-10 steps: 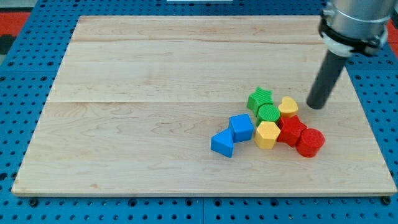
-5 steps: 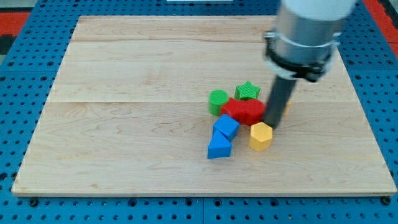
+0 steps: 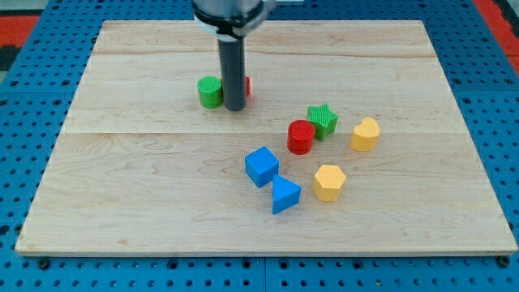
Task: Push the red star and green circle to the top center
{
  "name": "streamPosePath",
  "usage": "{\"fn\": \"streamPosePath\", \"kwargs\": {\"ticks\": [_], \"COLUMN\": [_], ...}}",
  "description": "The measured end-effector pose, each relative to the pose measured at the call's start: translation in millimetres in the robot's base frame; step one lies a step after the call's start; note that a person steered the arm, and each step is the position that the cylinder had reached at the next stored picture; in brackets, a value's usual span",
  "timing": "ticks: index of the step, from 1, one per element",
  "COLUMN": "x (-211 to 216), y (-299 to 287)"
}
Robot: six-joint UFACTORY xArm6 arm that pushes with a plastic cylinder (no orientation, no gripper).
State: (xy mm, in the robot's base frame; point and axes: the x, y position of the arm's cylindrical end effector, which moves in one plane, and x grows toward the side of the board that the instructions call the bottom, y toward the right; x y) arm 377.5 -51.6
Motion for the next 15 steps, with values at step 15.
{"fn": "streamPosePath", "kwargs": {"ticks": [15], "x": [-30.7], "y": [-57.5]}}
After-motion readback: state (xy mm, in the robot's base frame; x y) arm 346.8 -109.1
